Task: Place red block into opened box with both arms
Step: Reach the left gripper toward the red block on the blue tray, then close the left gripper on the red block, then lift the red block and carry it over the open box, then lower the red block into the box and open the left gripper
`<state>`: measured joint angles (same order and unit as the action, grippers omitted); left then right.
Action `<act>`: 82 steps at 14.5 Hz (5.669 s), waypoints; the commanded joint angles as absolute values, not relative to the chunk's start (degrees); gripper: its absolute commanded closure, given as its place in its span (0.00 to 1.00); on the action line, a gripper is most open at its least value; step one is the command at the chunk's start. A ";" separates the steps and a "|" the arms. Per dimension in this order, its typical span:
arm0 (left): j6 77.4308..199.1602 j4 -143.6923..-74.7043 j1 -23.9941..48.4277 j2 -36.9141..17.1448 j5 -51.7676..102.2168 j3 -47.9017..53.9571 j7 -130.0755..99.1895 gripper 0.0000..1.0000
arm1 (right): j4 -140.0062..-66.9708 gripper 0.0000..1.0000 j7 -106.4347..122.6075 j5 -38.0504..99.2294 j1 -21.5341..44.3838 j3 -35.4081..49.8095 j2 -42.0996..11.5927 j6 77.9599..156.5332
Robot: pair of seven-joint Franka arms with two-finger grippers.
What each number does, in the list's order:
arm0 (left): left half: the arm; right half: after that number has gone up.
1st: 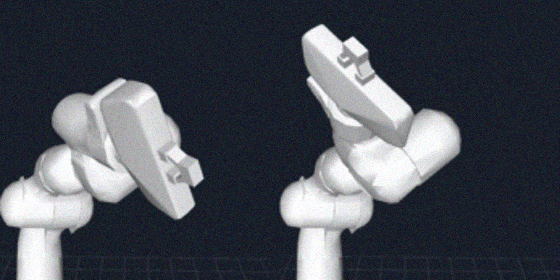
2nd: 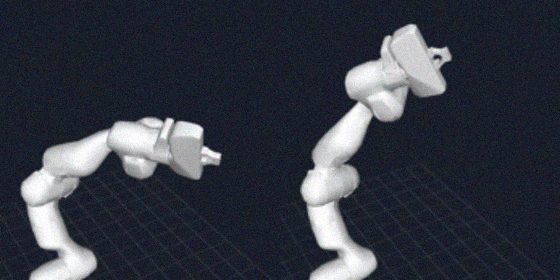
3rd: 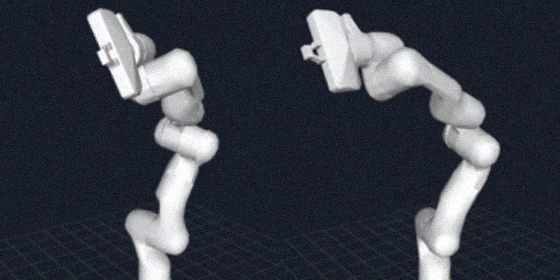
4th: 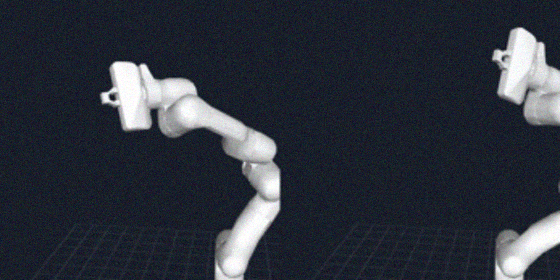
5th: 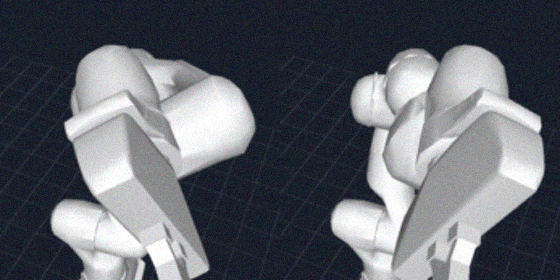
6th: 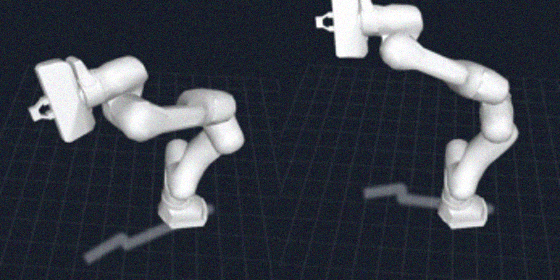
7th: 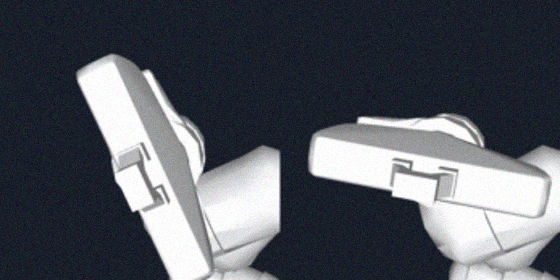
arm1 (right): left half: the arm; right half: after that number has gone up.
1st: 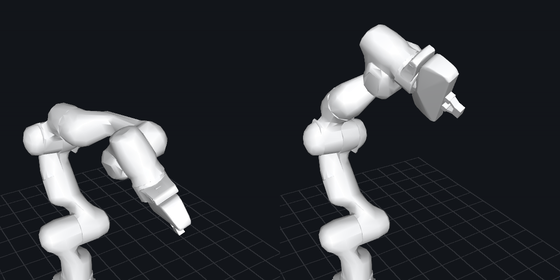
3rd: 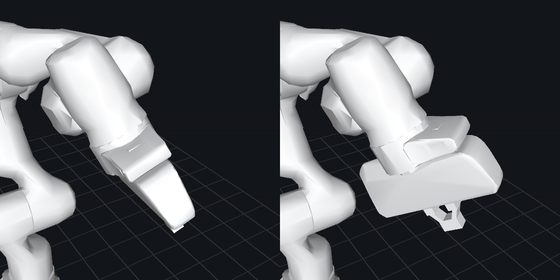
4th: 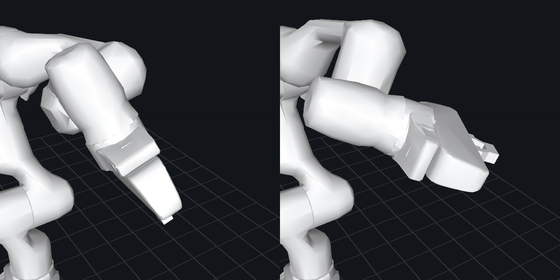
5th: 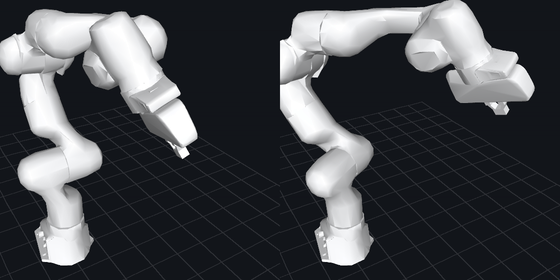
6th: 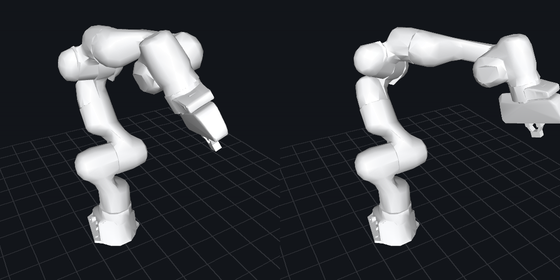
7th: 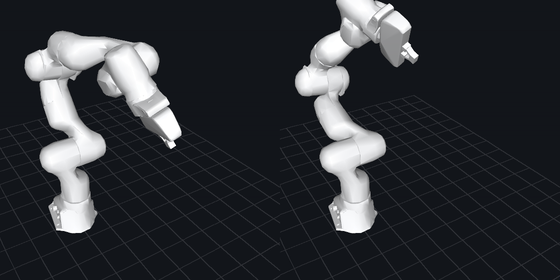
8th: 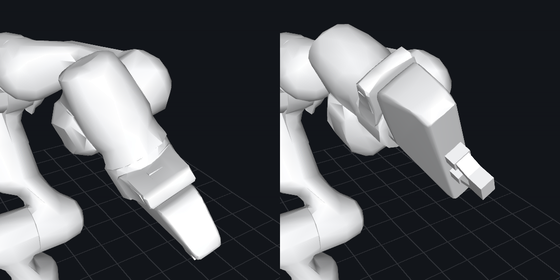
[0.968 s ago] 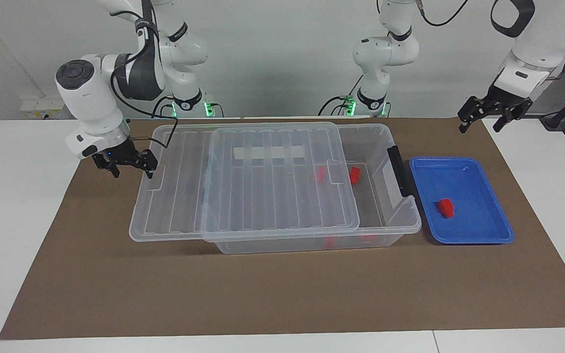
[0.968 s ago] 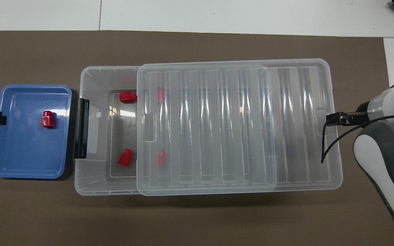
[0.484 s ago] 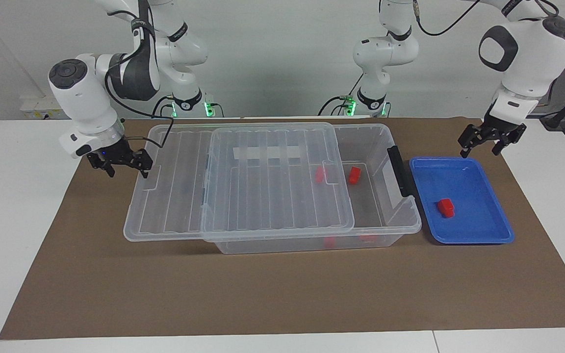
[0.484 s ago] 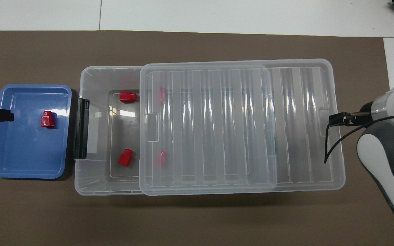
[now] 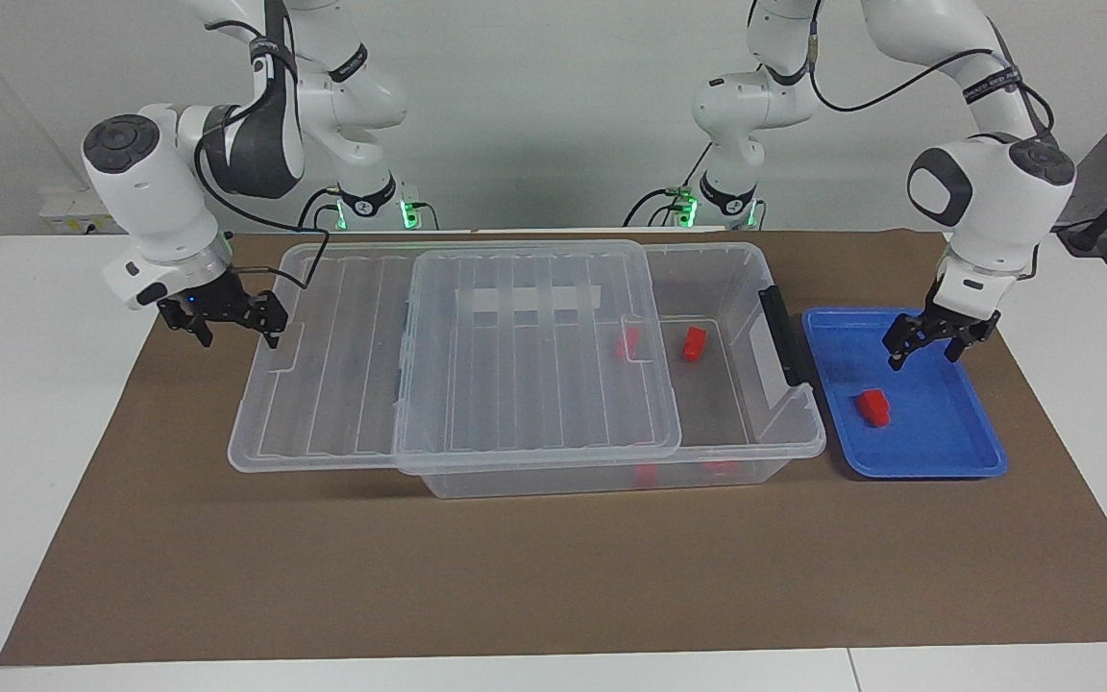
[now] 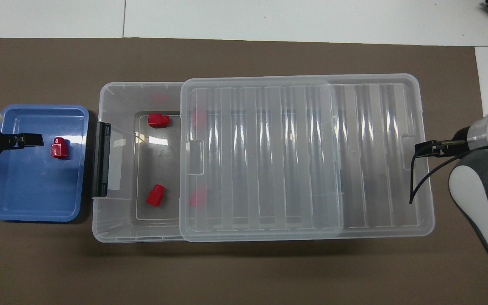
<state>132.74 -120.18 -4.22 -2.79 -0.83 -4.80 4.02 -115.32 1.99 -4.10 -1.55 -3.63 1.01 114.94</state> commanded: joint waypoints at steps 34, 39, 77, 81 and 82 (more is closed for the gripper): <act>143.00 -123.49 -3.43 -13.45 -1.76 -4.66 10.72 1.00 | -114.43 0.00 7.38 -7.56 -6.33 -3.34 1.85 112.85; 134.86 -120.42 -3.08 -10.21 -1.76 -4.57 10.55 1.00 | -111.63 0.00 5.89 -7.38 -5.45 -2.82 1.85 109.79; 133.58 -122.87 25.84 -1.49 0.18 -2.64 -33.49 1.00 | -96.06 0.00 -0.44 -1.58 1.67 -5.98 3.60 89.30; 137.98 -124.19 25.84 -4.65 -0.35 -2.72 -33.57 1.00 | -96.33 0.00 -0.61 -1.58 1.67 -5.98 3.87 89.12; 137.99 -124.28 25.84 -4.66 -0.61 -2.72 -33.49 1.00 | -96.33 0.00 -0.70 -1.58 1.67 -5.98 3.87 89.03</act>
<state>135.80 -123.08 25.02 -4.32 0.94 -1.82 -33.99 -96.47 -0.67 -1.33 1.22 -5.52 3.70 89.85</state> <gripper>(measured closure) 0.652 0.000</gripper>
